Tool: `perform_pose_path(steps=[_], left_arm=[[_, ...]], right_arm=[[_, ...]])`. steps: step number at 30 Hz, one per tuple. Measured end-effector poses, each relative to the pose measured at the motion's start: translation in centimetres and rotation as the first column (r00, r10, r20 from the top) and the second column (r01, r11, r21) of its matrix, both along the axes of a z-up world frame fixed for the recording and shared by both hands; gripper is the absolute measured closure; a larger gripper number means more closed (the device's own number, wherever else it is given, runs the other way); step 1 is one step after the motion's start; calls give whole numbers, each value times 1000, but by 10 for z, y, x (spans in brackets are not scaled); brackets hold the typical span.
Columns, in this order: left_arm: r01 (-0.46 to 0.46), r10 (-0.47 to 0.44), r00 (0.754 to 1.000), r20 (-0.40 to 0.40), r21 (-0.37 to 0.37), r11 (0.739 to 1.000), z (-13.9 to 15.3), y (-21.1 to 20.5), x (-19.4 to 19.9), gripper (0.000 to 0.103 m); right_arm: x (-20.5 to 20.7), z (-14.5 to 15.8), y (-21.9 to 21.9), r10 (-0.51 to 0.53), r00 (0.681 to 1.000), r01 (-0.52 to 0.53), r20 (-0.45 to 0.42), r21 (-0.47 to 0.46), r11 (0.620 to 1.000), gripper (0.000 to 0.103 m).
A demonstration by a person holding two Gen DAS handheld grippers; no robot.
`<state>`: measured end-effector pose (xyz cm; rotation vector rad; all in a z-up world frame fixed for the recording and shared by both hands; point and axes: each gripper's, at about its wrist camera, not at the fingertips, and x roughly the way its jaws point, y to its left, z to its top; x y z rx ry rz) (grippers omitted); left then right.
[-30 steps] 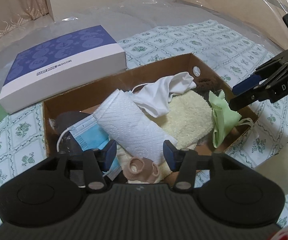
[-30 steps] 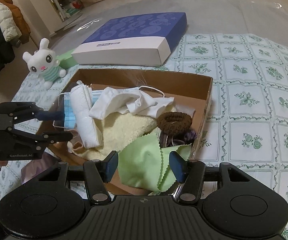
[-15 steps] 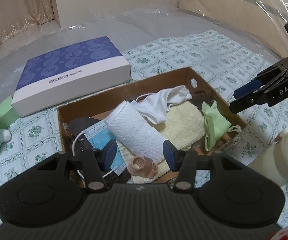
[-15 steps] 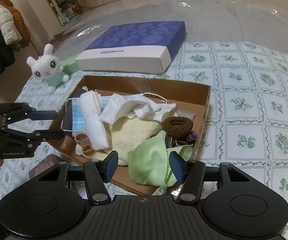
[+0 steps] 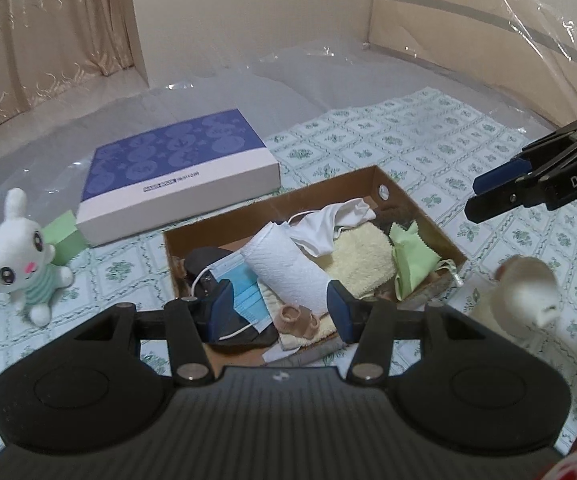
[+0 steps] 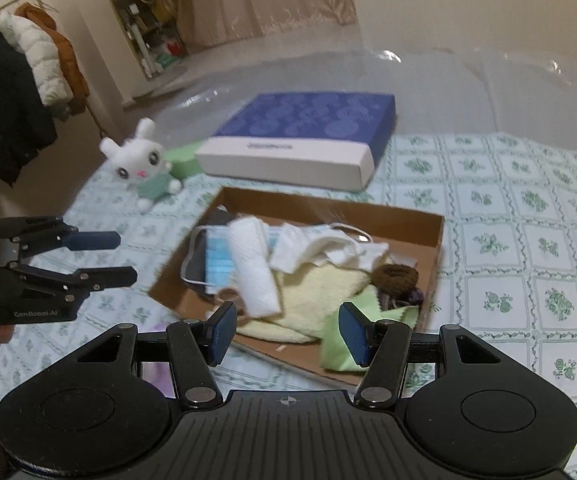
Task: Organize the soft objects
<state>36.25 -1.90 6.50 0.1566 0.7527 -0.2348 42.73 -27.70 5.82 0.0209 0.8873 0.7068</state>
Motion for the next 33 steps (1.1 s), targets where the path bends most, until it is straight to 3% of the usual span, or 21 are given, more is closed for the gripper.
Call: perform_pose_path(steps=[15, 22, 33], left_arm=[[-20, 22, 996, 88, -27, 999, 51, 16, -119, 54], [-41, 47, 990, 133, -51, 998, 61, 24, -177, 54], [-96, 107, 972, 212, -60, 994, 65, 35, -253, 46]], right_arm=[[-139, 58, 7, -94, 973, 76, 209, 93, 993, 46], [-216, 52, 19, -174, 932, 155, 318, 84, 984, 46], [-297, 35, 27, -361, 877, 309, 317, 203, 929, 46]])
